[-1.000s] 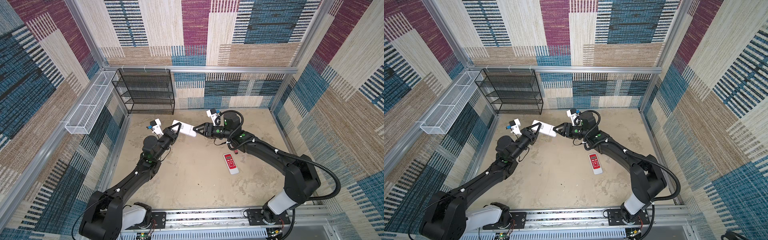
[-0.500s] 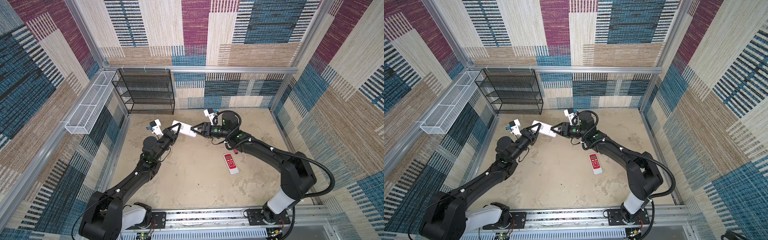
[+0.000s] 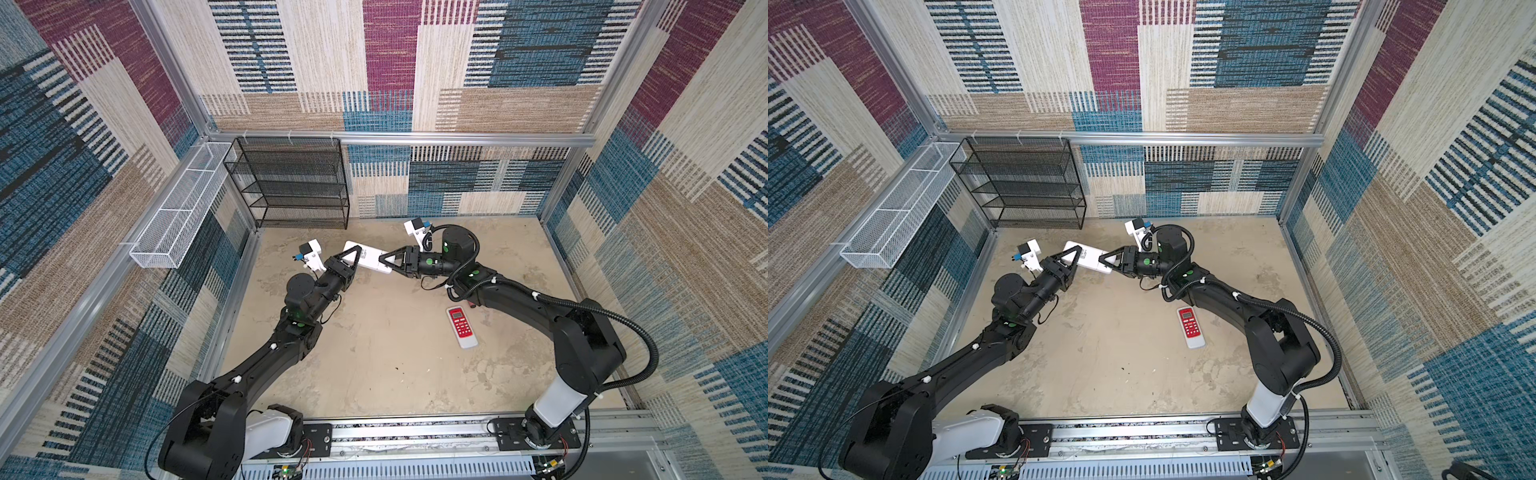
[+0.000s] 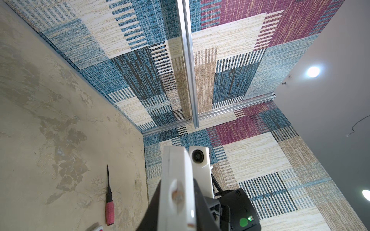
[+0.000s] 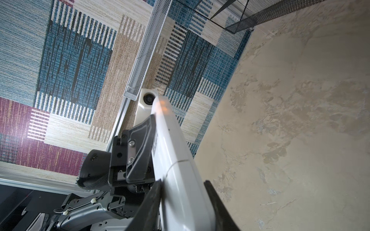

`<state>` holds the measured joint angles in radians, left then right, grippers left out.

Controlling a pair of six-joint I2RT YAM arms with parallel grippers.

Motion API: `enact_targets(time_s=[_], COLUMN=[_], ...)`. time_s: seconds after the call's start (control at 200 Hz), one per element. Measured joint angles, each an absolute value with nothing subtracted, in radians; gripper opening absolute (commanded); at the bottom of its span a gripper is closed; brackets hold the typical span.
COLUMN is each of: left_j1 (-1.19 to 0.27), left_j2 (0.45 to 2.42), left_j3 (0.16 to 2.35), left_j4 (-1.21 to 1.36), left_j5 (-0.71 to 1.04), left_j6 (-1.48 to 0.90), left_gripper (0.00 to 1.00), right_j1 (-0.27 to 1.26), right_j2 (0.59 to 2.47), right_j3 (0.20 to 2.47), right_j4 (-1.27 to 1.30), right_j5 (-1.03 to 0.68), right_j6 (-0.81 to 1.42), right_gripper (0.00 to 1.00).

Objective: Unload the batteries from the remote control

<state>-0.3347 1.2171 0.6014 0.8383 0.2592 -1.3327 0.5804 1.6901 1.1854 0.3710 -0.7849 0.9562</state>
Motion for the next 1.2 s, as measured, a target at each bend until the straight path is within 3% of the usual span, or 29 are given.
enact_targets(time_s=[0.411,0.666,0.982,1.202], left_j1=[-0.336,-0.334,-0.335,-0.335], left_j2=[1.177,1.159,1.159,1.159], left_j3=[0.585,0.586,0.596,0.598], left_j4=[0.836,0.815,0.772,0.737], left_j5=[0.247,0.228,0.214,0.212], left_j6=[-1.362,-1.361,-1.346,-1.324], left_gripper=[0.0,0.0,0.0,0.0], right_j1=[0.577,0.575,0.575,0.575], right_j2=[1.669,1.672,1.697,1.701], right_j3=[1.156,1.174,1.227,1.23], right_j4=[0.412,0.386,0.315,0.28], right_j5=[-0.793,-0.792,-0.781,-0.781], right_j6=[0.964,0.946,0.931,0.925], right_gripper=[0.31,0.42,0.42,0.48])
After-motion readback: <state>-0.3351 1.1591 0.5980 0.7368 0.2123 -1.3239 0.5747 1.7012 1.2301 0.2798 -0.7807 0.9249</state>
